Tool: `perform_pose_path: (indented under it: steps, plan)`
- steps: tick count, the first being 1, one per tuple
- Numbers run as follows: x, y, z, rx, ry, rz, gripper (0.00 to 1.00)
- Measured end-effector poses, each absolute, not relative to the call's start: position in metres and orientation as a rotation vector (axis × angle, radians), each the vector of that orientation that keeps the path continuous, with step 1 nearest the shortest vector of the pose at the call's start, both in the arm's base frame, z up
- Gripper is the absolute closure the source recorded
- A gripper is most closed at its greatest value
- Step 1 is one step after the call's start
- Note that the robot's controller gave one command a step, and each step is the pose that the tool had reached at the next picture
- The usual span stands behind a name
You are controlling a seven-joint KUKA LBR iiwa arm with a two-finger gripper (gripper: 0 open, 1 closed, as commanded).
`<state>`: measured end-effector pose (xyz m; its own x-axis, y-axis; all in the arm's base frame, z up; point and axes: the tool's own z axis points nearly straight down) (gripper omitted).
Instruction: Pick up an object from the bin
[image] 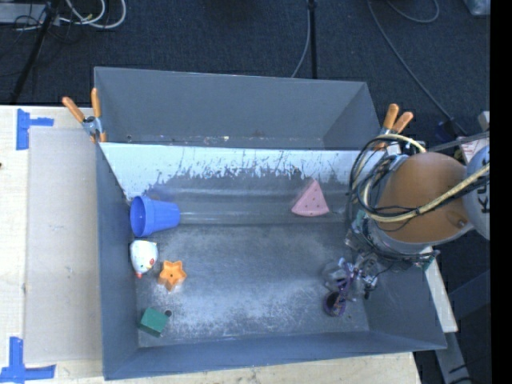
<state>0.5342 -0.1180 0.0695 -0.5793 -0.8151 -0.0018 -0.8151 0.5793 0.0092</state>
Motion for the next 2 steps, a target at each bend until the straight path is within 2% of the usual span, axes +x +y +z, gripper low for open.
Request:
perform_pose_path:
  steps: [2]
  plan:
    - [0.5388,-0.1262,0.0695,1.468,-2.776,-0.015,1.00]
